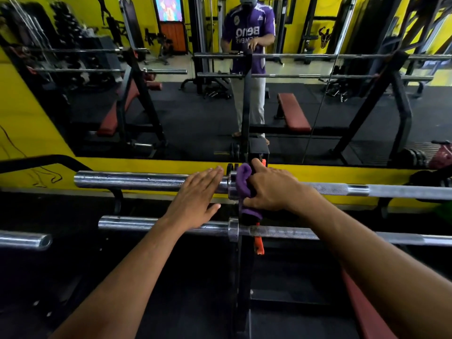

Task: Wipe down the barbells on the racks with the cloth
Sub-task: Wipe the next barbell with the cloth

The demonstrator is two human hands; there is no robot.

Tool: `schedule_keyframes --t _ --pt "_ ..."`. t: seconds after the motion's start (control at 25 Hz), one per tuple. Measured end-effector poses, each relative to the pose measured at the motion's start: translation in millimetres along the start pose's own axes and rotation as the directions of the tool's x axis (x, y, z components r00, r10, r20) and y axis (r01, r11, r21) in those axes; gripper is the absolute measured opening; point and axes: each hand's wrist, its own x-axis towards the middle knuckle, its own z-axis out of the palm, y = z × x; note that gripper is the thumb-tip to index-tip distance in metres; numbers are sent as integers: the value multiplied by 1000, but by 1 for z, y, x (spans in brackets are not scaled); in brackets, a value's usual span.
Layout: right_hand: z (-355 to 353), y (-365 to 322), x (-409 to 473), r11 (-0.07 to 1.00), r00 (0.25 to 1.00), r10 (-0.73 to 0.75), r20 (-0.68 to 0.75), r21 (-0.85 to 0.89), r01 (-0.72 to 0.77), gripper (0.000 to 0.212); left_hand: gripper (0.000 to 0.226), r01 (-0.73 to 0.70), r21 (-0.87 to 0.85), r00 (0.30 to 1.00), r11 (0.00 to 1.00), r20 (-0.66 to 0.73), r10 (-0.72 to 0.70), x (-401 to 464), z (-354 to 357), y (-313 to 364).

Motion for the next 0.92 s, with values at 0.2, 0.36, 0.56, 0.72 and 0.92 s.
schedule_keyframes --t 0.2,0.36,0.56,0.72,0.92 --pt "19 -17 -18 953 987 -133 87 -263 151 54 98 -4 -20 1000 1000 8 4 -3 0 -1" --pt "27 -31 -17 960 999 -39 -9 -276 34 53 99 4 1 1000 1000 -16 -4 -3 0 1" --pt "29 -34 -63 999 991 42 -130 7 -41 51 97 -8 19 1000 1000 -27 8 -3 1 -2" --pt "26 -31 -75 956 906 149 -397 291 -29 65 90 -71 29 997 997 -5 71 2 3 -5" --pt "42 -45 0 993 907 25 -421 114 26 71 64 130 -68 980 989 -145 -139 -2 -8 -52"
